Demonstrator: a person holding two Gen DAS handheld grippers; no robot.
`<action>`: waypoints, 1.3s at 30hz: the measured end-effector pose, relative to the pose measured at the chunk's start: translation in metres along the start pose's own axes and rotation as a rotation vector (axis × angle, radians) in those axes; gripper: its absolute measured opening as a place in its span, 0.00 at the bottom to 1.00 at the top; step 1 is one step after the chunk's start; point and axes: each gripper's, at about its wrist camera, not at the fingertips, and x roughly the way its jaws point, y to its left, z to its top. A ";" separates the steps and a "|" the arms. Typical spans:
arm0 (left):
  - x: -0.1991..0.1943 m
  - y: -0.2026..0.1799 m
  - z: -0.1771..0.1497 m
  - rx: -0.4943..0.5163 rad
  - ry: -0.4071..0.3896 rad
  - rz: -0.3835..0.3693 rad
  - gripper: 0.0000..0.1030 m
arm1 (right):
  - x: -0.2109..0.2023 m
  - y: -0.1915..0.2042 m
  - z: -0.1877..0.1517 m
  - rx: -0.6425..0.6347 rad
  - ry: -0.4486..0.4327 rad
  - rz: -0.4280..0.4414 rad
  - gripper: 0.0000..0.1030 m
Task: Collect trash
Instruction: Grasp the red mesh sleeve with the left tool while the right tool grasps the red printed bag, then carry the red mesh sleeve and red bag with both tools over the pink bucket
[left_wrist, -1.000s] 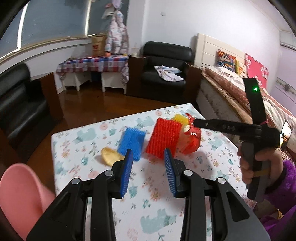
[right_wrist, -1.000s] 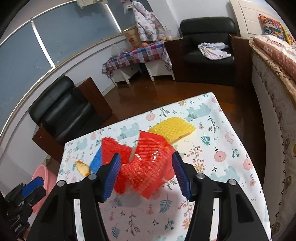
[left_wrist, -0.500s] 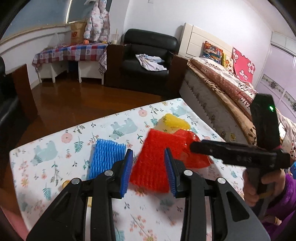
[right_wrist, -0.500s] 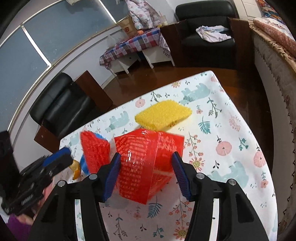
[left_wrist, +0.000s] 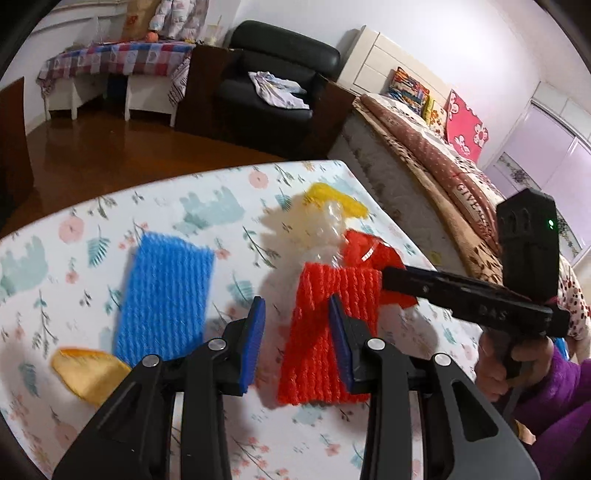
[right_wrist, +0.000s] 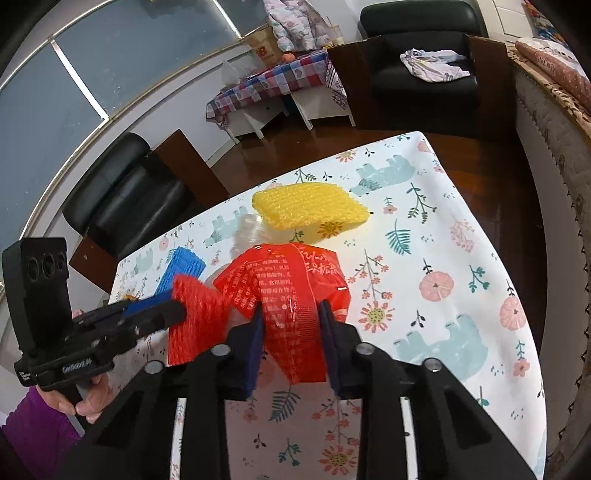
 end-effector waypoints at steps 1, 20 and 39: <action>0.001 -0.002 -0.001 -0.001 0.001 -0.003 0.34 | -0.001 0.000 -0.001 -0.003 -0.002 0.000 0.23; -0.021 -0.069 -0.029 0.086 -0.122 0.109 0.11 | -0.037 -0.010 -0.018 0.017 -0.045 -0.010 0.18; -0.099 -0.092 -0.066 -0.050 -0.233 0.284 0.11 | -0.077 0.039 -0.049 -0.105 -0.071 0.086 0.18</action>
